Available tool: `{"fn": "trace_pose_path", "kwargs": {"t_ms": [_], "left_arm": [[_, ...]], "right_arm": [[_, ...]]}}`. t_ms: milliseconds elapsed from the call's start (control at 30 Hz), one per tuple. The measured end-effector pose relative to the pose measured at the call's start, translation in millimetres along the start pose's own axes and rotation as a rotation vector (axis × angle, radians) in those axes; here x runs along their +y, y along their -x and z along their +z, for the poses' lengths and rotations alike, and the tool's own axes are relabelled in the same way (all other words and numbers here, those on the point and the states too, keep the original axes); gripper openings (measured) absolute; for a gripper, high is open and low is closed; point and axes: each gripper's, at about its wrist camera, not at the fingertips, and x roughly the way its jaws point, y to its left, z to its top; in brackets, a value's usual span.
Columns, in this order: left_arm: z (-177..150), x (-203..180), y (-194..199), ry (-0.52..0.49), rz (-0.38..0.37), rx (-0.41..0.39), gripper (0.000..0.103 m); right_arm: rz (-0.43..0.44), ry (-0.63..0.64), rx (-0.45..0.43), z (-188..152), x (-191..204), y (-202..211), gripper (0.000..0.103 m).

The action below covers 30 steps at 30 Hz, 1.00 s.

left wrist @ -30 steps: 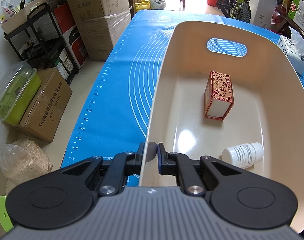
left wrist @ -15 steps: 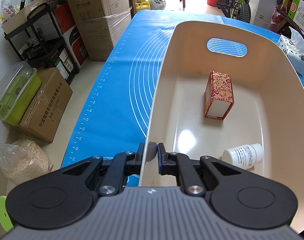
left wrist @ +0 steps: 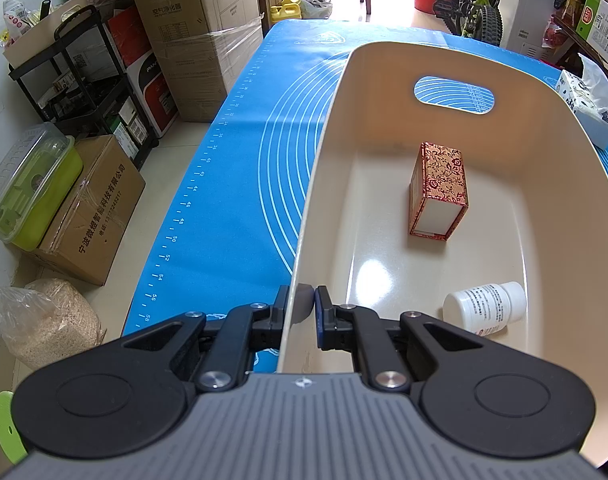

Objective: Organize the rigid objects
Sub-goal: 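Lift the yellow toy tool with the right gripper and drop it into the bin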

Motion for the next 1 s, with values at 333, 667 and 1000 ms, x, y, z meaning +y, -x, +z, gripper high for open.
{"fn": "trace_pose_path", "kwargs": {"t_ms": [333, 667, 1000], "left_arm": [[0, 0, 0, -0.001, 0.001, 0.000, 0.014], [0, -1, 0, -0.003, 0.002, 0.000, 0.014], [-1, -1, 0, -0.006, 0.003, 0.000, 0.014]], "right_arm": [[0.146, 0.016, -0.081, 37, 52, 14, 0.050], [0.228, 0.074, 0.080, 17, 120, -15, 0.050], [0.208, 0.122, 0.307, -19, 145, -56, 0.050]]}}
